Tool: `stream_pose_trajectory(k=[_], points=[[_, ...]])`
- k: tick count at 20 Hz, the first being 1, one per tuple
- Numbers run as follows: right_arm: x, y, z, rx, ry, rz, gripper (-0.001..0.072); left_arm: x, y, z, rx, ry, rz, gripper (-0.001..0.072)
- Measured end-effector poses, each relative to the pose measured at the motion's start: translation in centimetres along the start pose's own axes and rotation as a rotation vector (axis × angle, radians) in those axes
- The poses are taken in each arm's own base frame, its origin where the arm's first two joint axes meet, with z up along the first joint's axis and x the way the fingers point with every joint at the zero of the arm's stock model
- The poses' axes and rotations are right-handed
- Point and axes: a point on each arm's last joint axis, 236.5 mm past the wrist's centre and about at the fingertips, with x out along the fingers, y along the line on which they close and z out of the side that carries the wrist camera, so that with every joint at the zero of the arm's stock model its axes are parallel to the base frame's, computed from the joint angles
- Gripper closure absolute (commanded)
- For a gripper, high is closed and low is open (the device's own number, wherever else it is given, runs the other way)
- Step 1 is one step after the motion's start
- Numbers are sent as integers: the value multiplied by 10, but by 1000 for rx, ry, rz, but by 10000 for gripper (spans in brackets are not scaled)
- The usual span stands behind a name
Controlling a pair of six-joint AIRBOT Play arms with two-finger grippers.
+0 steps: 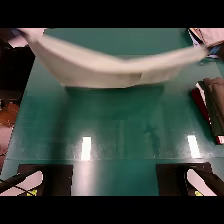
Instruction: Fold the shirts.
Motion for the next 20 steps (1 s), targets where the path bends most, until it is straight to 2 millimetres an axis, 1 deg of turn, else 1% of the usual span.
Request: stream_pose_trajectory(k=[1,2,3,4,6,8,9,11,12,13,14,15,16,17,19,20], points=[[-20,21,26,-52,-75,14,697,-21,-24,25,57,-70,-11,687],[-43,43,50,-107,-150,25,697,-41,-45,43,104,-128,-21,688],[-65,63,67,-155,-215,36,697,-62,-68,57,149,-187,-30,687],[-88,84,83,-202,-278,48,698,-82,-88,67,187,-241,-34,687],[-131,117,103,-282,-383,49,698,-126,-130,80,262,-354,-45,687],[-169,134,113,-331,-458,-1,698,-171,-172,86,336,-477,-48,688],[-184,136,115,-345,-475,-39,699,-192,-190,87,372,-531,-47,688],[-208,130,116,-357,-489,-139,700,-225,-217,85,436,-614,-41,689],[-215,121,115,-351,-478,-198,700,-233,-221,84,454,-633,-24,689],[-216,108,113,-337,-447,-255,699,-234,-217,83,457,-633,1,688],[-211,91,108,-315,-398,-305,700,-230,-207,83,444,-621,30,689],[-199,70,99,-283,-318,-354,700,-220,-192,81,414,-595,52,688],[-183,49,88,-247,-232,-386,699,-202,-170,77,368,-542,76,689],[-164,27,74,-208,-132,-414,700,-179,-144,68,317,-469,99,688],[-121,-21,33,-110,106,-458,700,-122,-87,36,193,-276,121,688],[-100,-42,13,-65,216,-471,699,-92,-58,13,124,-168,128,687]])
